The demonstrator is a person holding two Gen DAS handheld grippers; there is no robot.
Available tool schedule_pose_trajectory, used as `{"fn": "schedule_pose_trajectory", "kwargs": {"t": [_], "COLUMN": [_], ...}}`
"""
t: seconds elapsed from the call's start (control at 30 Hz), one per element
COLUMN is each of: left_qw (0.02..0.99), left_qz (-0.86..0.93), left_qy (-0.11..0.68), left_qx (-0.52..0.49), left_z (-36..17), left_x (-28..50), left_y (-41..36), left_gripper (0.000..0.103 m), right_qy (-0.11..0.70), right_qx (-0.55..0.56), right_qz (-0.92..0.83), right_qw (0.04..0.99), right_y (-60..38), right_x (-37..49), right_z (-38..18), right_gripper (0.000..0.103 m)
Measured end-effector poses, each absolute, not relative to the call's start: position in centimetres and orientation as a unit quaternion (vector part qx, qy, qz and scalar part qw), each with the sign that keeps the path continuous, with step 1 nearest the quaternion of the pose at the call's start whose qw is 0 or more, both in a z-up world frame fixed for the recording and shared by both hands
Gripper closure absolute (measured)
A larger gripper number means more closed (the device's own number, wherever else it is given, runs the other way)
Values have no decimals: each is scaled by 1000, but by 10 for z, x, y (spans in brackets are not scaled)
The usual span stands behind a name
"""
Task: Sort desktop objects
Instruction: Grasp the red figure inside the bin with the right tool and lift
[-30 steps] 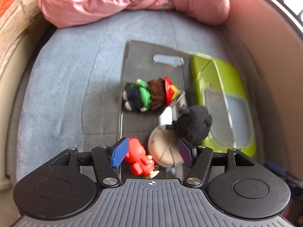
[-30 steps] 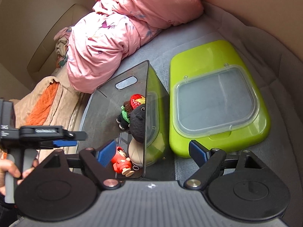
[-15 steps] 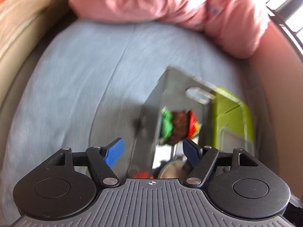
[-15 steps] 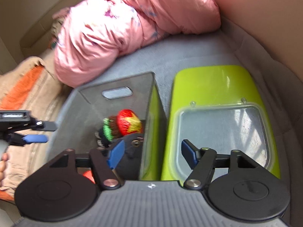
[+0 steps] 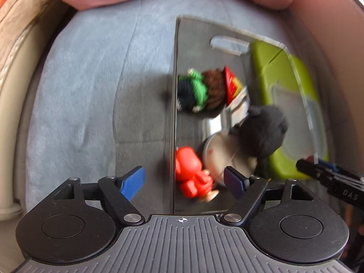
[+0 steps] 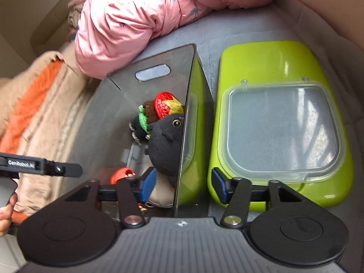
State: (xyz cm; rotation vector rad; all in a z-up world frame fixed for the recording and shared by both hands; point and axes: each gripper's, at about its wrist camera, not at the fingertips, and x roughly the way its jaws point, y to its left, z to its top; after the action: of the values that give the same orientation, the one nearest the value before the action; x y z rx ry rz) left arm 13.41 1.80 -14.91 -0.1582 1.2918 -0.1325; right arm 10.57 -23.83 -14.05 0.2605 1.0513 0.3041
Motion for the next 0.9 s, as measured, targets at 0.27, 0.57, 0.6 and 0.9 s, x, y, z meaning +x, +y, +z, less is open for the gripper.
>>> {"fn": "schedule_pose_trajectory", "kwargs": {"t": [0.27,0.57,0.6,0.9], "left_qw": [763,742,736,715], "left_qz": [-54,-87,-92,-110], "left_qy": [638,665,671,673], "left_qx": [-88,-14,-11,-157], "left_z": [-173,-156,-155,-102], "left_x": [125,74,66,40], "left_y": [33,34,33,82], "left_gripper": [91,92,92,43], "right_qy": [508,525,528,532], "right_qx": [67,35,31,-7], "right_qz": [144,177,183,252], "right_qw": [847,832,829,808], "right_y": [-222,-222,-223,-231], "right_x": [92,71,65,9], "right_z": [-142,-137,-136,-102], "right_gripper": [90,89,89,80]}}
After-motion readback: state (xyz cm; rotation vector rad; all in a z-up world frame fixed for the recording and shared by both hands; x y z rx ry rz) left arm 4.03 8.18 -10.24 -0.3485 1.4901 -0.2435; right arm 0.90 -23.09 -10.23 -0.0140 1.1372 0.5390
